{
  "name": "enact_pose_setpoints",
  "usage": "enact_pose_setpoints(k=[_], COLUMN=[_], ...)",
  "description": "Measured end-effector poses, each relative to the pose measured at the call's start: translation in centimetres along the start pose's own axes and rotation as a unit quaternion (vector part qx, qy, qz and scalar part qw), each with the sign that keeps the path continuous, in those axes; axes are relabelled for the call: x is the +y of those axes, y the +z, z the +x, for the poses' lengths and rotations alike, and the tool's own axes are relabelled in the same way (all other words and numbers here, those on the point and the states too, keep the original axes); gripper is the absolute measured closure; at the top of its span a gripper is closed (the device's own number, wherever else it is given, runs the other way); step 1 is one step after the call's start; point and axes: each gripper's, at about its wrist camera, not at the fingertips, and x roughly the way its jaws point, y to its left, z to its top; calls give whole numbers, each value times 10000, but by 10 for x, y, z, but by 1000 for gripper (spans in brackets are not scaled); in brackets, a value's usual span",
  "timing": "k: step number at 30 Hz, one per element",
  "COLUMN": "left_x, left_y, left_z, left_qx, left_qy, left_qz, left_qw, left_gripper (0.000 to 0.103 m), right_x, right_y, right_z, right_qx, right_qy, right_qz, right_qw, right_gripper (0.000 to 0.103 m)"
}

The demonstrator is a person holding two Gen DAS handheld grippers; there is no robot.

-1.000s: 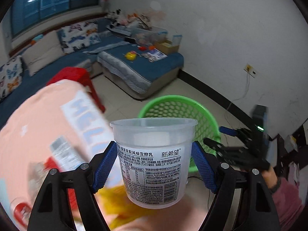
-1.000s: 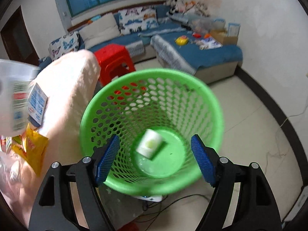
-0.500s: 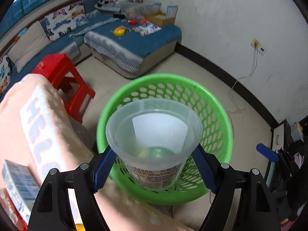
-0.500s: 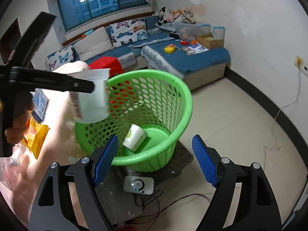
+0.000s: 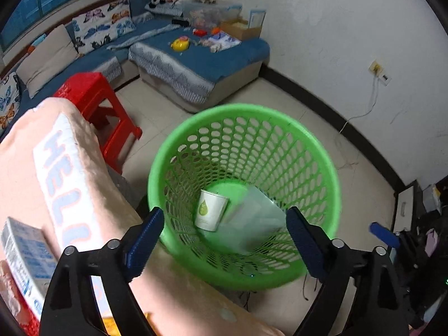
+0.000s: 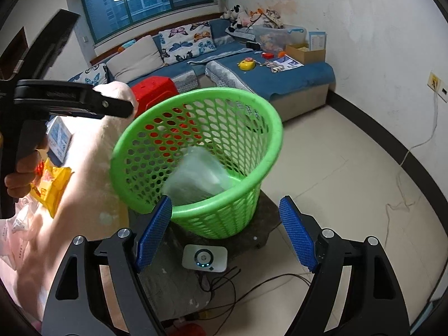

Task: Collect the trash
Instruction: 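Drop the paper cup from the right tool while the left tool drops the yogurt tub into the green basket, then grasp the plastic bag with the left tool while the right tool grasps the round dessert cup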

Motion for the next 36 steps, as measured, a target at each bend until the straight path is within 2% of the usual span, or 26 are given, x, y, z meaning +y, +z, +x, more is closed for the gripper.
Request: enact_pose_setpoints(k=[5, 9, 12, 16, 20, 25, 29, 33, 36], left_x=[5, 20, 36, 62, 88, 107, 120, 128, 129], left_y=[-20, -43, -67, -109, -154, -205, -242, -267, -270], left_z=[-56, -106, -144, -189, -216, -224, -218, -205, -194], left_qx=[-419, -776, -1042, -1366, -1497, -1385, -1225, -1070, -989], left_qy=[-8, 83, 78, 355, 581, 858, 924, 915, 938], left_qz=[-10, -62, -232, -393, -574, -742, -941, -1083, -1101], left_qw=[9991, 9969, 9943, 9892, 9853, 9838, 9837, 9841, 9845], left_gripper=[19, 19, 19, 19, 19, 19, 19, 18, 18], right_x=[19, 45, 66, 98, 130, 165, 185, 197, 202], right_y=[2, 2, 1, -2, -6, -10, -16, -20, -26], right_z=[-20, -39, -50, -60, -62, -61, -60, -56, -54], right_qx=[-122, -222, -247, -240, -181, -81, -12, 72, 148], right_qy=[102, 353, 545, 782, 992, 1264, 1395, 1486, 1528], right_qz=[-141, -274, -416, -649, -880, -1104, -1295, -1386, -1442], right_qw=[9998, 9988, 9973, 9945, 9910, 9858, 9817, 9791, 9776], right_gripper=[24, 24, 23, 23, 23, 23, 23, 23, 23])
